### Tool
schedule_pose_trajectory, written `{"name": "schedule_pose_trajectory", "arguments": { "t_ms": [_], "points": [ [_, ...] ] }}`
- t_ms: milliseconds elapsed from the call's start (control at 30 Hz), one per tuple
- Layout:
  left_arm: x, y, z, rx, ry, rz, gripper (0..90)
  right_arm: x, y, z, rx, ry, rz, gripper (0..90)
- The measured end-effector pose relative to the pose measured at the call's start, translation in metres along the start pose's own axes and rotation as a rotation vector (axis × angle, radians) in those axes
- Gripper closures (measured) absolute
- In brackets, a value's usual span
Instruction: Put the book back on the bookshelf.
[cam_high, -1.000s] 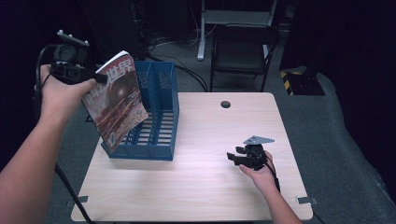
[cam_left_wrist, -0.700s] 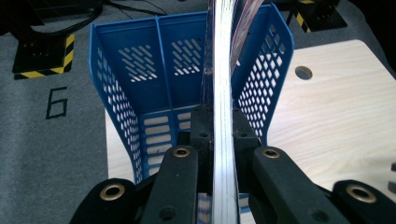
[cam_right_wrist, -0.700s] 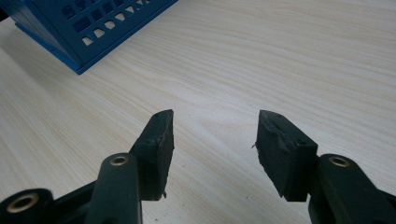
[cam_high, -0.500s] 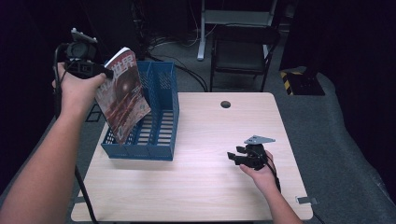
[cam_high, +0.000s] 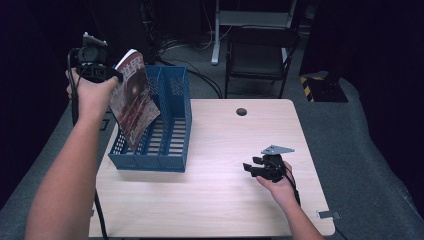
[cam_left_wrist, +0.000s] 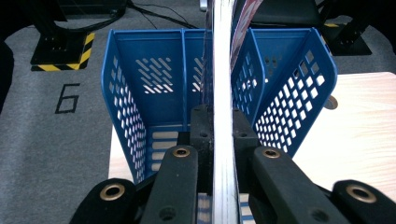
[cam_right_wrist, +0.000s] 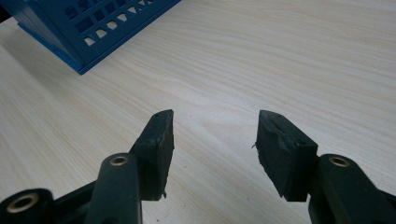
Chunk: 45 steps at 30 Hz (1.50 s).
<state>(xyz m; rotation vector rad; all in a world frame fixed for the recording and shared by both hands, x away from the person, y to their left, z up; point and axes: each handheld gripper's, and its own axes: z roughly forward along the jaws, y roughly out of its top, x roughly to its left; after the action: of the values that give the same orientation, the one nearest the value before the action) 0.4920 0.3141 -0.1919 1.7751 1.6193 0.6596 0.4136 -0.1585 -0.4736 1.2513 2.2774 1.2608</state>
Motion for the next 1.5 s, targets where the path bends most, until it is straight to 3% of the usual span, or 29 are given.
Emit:
{"name": "schedule_pose_trajectory", "arguments": {
  "t_ms": [333, 500, 1233, 1500],
  "points": [
    [0.0, -0.005, 0.023, -0.014, -0.001, -0.035, 83.8, 0.001, 0.0, 0.0, -0.003, 0.008, -0.011, 46.3],
    [-0.001, -0.011, 0.035, 0.002, -0.003, -0.045, 83.8, 0.001, 0.0, 0.001, -0.002, 0.009, -0.008, 46.3],
    [-0.001, -0.047, 0.082, 0.053, -0.019, -0.038, 83.8, 0.003, 0.0, 0.002, 0.003, 0.017, -0.018, 46.2],
    [0.001, -0.055, 0.085, 0.062, -0.035, -0.027, 83.4, 0.004, 0.0, 0.003, 0.005, 0.018, -0.028, 46.1]
  ]
}}
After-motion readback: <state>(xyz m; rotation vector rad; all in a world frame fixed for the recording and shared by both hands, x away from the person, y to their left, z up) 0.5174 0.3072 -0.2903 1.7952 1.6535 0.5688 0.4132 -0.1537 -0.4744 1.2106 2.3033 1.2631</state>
